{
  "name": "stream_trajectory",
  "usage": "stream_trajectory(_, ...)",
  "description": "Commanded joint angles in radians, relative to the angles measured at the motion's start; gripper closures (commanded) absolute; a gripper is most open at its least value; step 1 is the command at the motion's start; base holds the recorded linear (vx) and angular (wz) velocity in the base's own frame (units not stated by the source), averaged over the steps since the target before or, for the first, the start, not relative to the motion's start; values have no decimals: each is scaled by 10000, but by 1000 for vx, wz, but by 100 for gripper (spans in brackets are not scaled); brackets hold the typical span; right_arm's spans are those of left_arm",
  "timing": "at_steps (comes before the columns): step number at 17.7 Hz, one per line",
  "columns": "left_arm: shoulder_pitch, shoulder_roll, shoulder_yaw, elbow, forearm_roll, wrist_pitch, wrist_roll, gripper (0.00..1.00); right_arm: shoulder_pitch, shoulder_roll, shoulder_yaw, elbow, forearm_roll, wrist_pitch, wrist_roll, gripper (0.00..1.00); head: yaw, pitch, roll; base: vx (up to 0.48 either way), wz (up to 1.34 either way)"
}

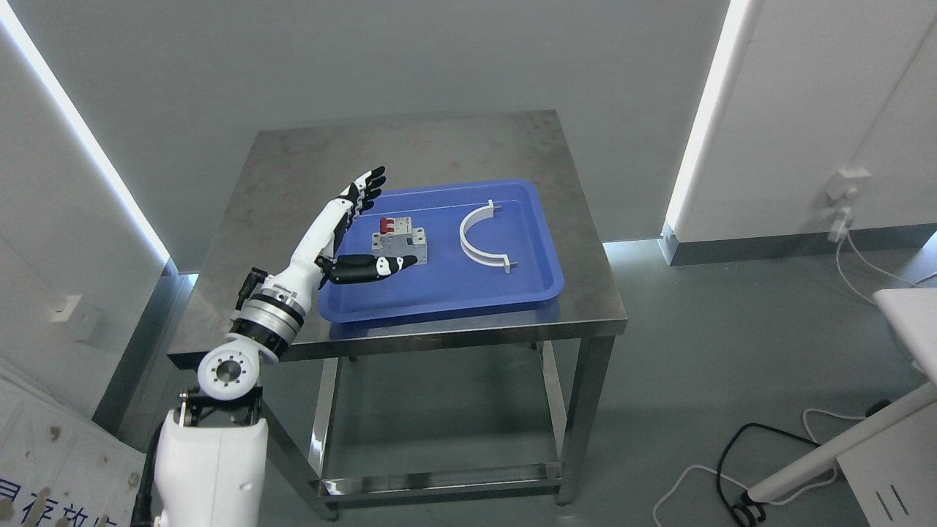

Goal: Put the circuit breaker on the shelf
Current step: 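Reach the left hand toward the grey circuit breaker in the blue tray, then close the left hand fingers around the grey circuit breaker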

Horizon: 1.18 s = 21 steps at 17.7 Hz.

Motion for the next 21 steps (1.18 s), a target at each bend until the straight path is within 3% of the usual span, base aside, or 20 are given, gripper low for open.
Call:
stream_trajectory(1,-2245,550,-694,3078,-1966,171,-786,0,-7,-175,0,0,0,-6,-5,0,0,0,0,-3,11)
stream_trajectory(3,-2231,886,-831,3124,-2440,186,-1507,2,-7,-175,0,0,0,-6,-5,0,0,0,0,0,0)
stream_trajectory(11,-2307,842,-755,4413,-3762,186,-1556,9,8,-175,0,0,0,-6,-5,0,0,0,0,0,0)
stream_trajectory(16,-2383,475,-848,4444,-3823,186,-1556,22,-7,-175,0,0,0,-6,-5,0,0,0,0,0,0)
stream_trajectory(21,-2644,274,-817,4934,-3838,155,-1220,41,-7,-175,-15,0,0,-6,-5,0,0,0,0,0,0)
